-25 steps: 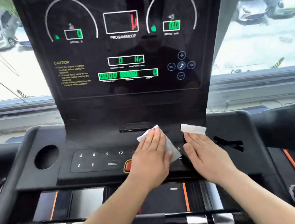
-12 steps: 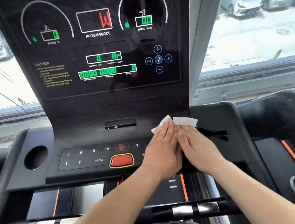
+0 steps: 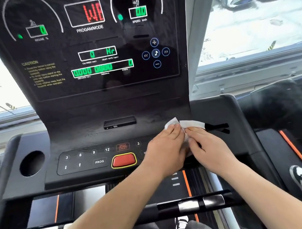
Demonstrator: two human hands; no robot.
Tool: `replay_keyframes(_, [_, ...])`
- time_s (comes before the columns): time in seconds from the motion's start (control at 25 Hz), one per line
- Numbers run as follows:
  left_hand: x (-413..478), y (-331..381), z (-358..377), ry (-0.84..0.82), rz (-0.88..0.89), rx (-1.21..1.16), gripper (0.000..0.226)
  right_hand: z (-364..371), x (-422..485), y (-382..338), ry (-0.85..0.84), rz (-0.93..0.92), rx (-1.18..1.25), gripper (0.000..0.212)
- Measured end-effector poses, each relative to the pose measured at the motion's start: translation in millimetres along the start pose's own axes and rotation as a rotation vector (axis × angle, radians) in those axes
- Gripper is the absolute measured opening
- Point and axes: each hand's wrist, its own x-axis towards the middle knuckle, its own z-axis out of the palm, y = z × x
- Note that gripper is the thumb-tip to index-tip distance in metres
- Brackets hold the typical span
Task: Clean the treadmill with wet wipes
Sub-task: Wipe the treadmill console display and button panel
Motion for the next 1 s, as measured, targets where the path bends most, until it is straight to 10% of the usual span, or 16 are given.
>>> replay_keyframes(1.0, [-50.9,-7.3,34.3,0.186,0.571,0.159,0.041,38.6,-53.5,15.5,0.324,-0.004,-0.174,0.052])
